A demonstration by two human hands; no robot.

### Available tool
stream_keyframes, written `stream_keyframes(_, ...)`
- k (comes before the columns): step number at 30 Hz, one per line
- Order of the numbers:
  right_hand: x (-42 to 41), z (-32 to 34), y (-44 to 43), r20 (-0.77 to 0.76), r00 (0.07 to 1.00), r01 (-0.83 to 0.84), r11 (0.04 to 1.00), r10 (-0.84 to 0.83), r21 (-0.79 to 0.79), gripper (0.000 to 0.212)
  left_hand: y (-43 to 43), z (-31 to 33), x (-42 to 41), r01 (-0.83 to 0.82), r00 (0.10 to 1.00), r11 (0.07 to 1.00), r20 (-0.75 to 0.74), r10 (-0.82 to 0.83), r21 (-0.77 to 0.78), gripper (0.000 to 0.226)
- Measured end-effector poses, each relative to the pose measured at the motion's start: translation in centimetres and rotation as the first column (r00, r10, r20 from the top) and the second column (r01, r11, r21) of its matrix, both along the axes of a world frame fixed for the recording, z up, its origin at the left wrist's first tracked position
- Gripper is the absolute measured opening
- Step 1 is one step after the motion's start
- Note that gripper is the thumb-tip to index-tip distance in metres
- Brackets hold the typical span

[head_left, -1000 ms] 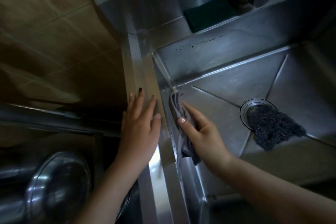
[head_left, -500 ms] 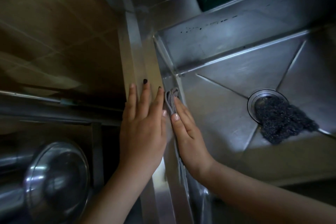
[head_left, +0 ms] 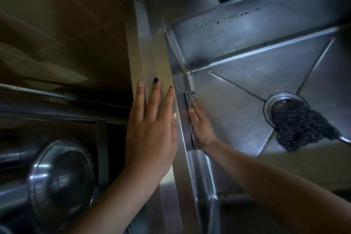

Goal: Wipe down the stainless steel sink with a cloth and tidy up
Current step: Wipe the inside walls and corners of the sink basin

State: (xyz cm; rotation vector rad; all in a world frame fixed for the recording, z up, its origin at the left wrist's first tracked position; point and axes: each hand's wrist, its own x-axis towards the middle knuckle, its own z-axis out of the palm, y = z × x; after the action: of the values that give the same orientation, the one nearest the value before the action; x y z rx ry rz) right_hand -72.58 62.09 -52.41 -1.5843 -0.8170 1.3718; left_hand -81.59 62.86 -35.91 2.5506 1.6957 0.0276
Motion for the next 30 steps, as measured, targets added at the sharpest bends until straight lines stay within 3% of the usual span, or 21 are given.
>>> stream_keyframes(6, 0.0, -1.2, -0.7, 0.018, 1.000, 0.010, 0.999, -0.009, -0.039, 0.041, 0.0, -0.1, 0.0, -0.006, 1.000, 1.000, 0.014, 0.006, 0.005, 0.051)
stream_keyframes(14, -1.3, 2.8, -3.6, -0.158, 0.966, 0.170, 0.964, -0.204, -0.206, 0.040, 0.0, -0.2, -0.1, -0.014, 1.000, 1.000, 0.027, 0.014, 0.016, 0.051)
stream_keyframes(23, -0.4, 10.4, -3.4, -0.266, 0.961, 0.098, 0.994, -0.080, 0.054, 0.041, -0.2, -0.4, -0.1, -0.027, 0.999, 0.999, 0.018, 0.027, 0.017, 0.052)
stream_keyframes(30, -0.2, 9.4, -0.8, -0.175, 0.985, 0.030, 0.988, -0.003, 0.152, 0.043, -0.2, -0.5, 0.0, -0.022, 1.000, 0.999, 0.018, 0.022, 0.033, 0.051)
